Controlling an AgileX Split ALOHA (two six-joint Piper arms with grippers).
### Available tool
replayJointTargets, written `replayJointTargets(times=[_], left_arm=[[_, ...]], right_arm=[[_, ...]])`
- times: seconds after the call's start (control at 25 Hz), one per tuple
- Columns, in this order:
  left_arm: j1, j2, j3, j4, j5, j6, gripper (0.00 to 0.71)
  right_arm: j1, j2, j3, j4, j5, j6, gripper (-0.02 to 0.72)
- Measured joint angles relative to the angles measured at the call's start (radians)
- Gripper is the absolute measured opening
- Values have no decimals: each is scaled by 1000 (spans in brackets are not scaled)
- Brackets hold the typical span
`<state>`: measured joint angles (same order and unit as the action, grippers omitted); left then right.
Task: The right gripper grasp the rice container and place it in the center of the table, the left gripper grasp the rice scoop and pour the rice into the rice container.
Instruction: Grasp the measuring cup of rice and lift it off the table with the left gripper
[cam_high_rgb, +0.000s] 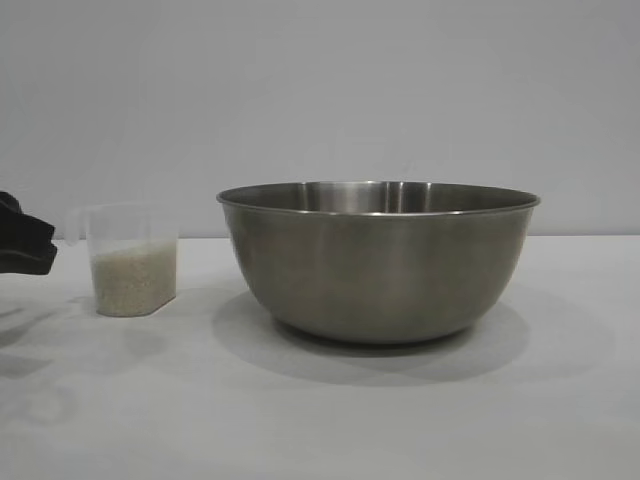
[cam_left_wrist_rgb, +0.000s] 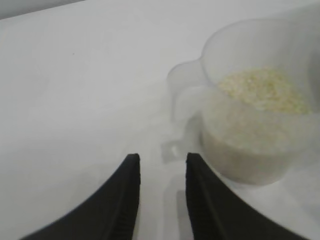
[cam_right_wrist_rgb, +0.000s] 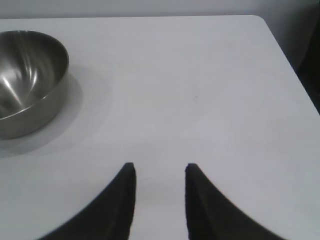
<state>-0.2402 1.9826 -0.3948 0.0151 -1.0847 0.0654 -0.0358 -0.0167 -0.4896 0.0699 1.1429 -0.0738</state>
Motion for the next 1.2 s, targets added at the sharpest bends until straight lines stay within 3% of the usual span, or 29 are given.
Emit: replayJointTargets(times=[0.92,1.04,1.12,1.2], left_arm=[[0,102,-222,93,-21,0,207],[0,110,-241,145,-29,4,55],[0,111,-243,171,-39,6,0],[0,111,-245,187,-42,8,0]], right_arm=[[0,0,2,0,0,0,232],[0,0,2,0,0,0,232],[0,0,2,0,0,0,232],[0,0,2,0,0,0,232]])
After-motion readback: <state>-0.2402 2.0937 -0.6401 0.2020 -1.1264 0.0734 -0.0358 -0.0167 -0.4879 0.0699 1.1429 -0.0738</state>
